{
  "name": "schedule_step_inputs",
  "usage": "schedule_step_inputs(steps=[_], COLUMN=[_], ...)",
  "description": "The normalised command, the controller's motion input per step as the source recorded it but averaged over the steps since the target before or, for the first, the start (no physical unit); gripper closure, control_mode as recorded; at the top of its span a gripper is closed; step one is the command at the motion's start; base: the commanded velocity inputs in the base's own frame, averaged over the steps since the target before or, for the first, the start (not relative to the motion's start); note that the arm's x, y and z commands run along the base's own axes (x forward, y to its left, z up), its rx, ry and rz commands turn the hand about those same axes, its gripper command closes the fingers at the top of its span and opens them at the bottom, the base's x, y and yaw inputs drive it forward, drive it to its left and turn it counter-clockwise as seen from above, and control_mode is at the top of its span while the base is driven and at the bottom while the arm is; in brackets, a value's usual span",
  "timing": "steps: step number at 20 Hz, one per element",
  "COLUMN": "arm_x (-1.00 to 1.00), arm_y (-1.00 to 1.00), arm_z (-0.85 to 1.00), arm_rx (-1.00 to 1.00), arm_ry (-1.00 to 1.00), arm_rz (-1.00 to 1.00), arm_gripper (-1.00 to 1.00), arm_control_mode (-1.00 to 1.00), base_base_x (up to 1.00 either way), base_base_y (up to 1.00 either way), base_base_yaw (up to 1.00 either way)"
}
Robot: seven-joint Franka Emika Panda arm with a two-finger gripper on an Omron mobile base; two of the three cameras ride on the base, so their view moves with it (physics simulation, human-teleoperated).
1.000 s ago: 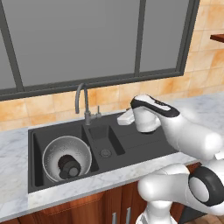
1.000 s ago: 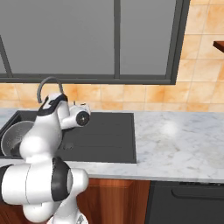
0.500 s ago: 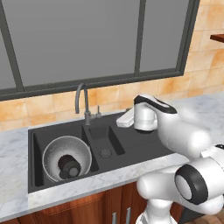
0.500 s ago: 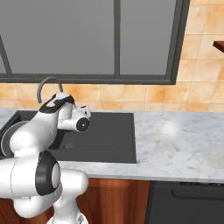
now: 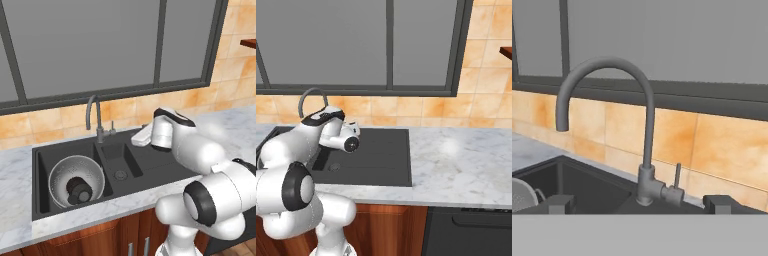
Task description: Pick the colander and jug and place them in the sink. Then turn on the water.
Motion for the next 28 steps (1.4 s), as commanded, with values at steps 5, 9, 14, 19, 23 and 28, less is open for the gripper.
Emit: schedule_step_inputs(steps=[5, 9, 14, 19, 23, 28], arm_x=[0.49, 0.38, 0.37, 0.16, 0.22, 0.35], arm_y=[0.12, 0.09, 0.20, 0.19, 0.09, 0.06], arm_z=[-0.04, -0.19, -0.12, -0.12, -0.20, -0.18], arm_rx=[0.01, 0.05, 0.03, 0.00, 0.00, 0.00], arm_ry=[0.00, -0.01, -0.02, 0.00, 0.00, 0.00], arm_rz=[0.00, 0.00, 0.00, 0.00, 0.00, 0.00], arm_gripper=[-1.00, -1.00, -1.00, -1.00, -1.00, -1.00], arm_control_mode=[-1.00, -1.00, -1.00, -1.00, -1.00, -1.00], base_base_x=[0.00, 0.00, 0.00, 0.00, 0.00, 0.00], base_base_y=[0.00, 0.00, 0.00, 0.00, 0.00, 0.00], base_base_yaw=[0.00, 0.00, 0.00, 0.00, 0.00, 0.00])
